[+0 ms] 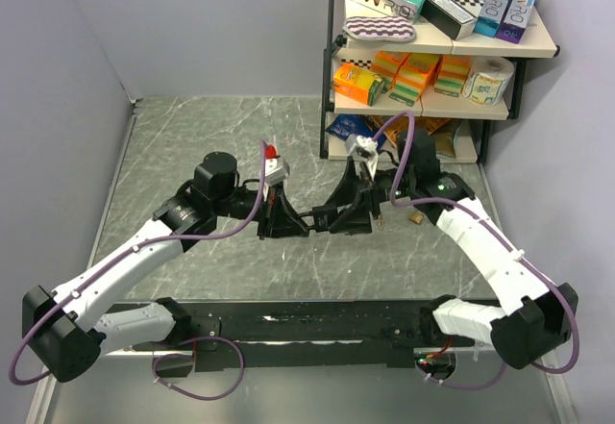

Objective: Lock with the key
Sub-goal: Lock the lock.

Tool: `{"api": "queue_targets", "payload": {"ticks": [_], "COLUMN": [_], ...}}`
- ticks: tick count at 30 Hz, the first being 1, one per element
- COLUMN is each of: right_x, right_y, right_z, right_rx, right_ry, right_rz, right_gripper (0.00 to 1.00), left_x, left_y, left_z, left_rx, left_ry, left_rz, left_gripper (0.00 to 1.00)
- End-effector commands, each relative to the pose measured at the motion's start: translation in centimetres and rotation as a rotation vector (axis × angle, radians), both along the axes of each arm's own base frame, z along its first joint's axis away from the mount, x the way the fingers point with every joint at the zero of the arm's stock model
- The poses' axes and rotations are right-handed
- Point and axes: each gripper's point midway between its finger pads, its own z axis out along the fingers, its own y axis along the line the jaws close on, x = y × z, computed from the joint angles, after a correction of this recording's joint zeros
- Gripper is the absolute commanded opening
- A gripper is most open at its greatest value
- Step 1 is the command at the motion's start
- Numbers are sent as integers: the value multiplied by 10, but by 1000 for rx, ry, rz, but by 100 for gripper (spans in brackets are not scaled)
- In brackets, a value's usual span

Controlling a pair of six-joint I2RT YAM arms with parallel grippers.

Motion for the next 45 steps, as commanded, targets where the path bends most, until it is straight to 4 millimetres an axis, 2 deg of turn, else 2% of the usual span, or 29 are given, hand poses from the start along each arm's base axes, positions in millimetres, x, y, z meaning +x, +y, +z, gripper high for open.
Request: {"api": "queue_targets", "payload": {"ticks": [1,6,9,13,19,20,23,34,45], "right_x": [12,16,13,8,4,4,4,18,31], "right_y": [-10,-13,-15,-18,-22,-22,-24,-46,-53], "right_z": [5,2,1,-1,-4,-5,-4,-5,-7], "right_rx": [-10,-20,-21,-33,-50,-52,-57,-45,-44], "right_ry": [-80,-106,-119,-157,-184,-185,-183,-116,-96], "right_rz": [-20,-22,-9,0,6,5,-5,-78,-128], "right_gripper": [81,78,66,44,24,15,1,0,0], "left_x": [-9,-11,-10,-6,-2,-2,0,9,18], "left_y": [7,8,9,10,11,11,13,23,39], "left_z": [29,30,27,21,14,14,10,2,-2], "left_rx": [-74,-76,-65,-51,-35,-36,-25,-13,6], "left_ry": [-186,-178,-176,-162,-144,-145,-138,-120,-107], "left_rz": [-53,-48,-46,-36,-30,-31,-24,-9,36], "left_gripper": [1,1,1,1,1,1,1,1,1]}}
